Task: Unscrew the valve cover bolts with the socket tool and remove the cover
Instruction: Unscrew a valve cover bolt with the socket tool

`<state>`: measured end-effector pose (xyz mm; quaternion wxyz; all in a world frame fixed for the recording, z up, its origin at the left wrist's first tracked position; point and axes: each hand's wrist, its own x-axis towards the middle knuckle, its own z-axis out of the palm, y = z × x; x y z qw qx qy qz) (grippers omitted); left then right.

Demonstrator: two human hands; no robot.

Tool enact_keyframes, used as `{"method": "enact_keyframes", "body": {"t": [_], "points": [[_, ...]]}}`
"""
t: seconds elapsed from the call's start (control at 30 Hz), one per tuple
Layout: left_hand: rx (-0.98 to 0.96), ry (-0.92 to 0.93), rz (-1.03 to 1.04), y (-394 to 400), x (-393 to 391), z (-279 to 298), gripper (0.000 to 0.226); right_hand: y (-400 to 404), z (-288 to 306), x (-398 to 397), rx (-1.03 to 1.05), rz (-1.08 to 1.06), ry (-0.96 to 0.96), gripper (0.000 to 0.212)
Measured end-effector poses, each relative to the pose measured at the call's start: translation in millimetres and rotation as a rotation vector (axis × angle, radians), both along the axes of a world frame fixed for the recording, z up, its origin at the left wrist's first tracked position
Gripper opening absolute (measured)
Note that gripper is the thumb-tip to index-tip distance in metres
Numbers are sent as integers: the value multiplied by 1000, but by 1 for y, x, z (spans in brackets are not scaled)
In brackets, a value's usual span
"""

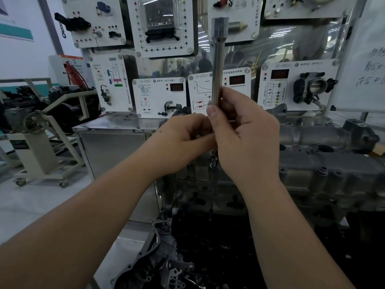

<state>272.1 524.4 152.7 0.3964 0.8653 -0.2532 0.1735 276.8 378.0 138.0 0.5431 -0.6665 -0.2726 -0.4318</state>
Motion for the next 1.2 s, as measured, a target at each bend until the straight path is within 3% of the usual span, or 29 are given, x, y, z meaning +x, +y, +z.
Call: {"method": "enact_keyframes", "body": {"t": [0.17, 0.27, 0.4, 0.67, 0.87, 0.97, 1.2], "points": [[6, 17, -31, 4, -1, 0, 10, 1, -2, 0, 30, 88, 44, 49], [-14, -7, -65, 3, -1, 1, 19, 2, -1, -1, 3, 87, 23, 44], [-4, -26, -44, 1, 0, -1, 12, 3, -2, 0, 52, 11, -25, 29], [-17, 19, -32, 2, -1, 2, 10, 6, -4, -2, 66, 99, 25, 44], [-5, 0, -32, -1, -1, 2, 20, 1, -1, 0, 42, -11, -13, 27], [8, 3, -21, 1, 0, 0, 6, -1, -1, 1, 9, 42, 26, 22], [10, 26, -18, 2, 2, 2, 9, -1, -1, 0, 29, 137, 73, 45]]}}
